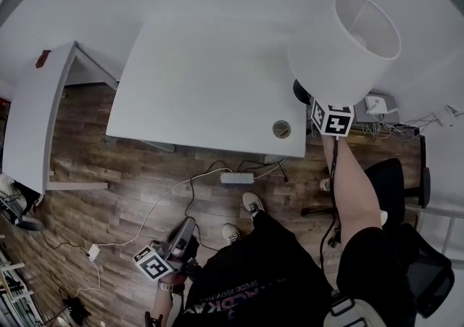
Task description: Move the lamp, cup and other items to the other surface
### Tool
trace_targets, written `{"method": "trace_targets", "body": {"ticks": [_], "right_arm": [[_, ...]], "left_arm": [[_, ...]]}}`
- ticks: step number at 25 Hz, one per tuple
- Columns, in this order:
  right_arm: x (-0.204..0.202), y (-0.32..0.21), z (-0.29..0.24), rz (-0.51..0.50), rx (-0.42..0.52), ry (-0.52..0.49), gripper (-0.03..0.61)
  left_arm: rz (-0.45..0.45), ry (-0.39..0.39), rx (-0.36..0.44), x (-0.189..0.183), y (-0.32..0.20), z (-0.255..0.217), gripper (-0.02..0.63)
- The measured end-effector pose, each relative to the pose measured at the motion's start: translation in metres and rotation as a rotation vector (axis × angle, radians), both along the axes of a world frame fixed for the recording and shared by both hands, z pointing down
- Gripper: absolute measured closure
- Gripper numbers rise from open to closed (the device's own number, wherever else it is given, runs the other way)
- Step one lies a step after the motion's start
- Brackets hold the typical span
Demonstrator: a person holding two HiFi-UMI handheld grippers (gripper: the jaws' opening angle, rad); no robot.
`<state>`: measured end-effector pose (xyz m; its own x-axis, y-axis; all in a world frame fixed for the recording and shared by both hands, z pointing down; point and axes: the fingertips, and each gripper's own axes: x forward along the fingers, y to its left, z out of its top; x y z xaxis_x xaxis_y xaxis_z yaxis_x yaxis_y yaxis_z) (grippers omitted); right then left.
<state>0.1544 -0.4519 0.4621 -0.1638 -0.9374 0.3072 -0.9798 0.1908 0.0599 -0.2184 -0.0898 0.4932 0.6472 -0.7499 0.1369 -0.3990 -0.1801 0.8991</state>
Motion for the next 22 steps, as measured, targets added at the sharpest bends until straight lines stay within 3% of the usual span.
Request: {"method": "trace_targets", "body": {"ticks": [22], "right_arm": [[0.113, 0.146, -0.064, 0.249, 0.072, 0.022, 0.425]], "left_arm": [[0.244, 0.029, 0.098, 0.026, 0.035, -0.015, 0.617]]}}
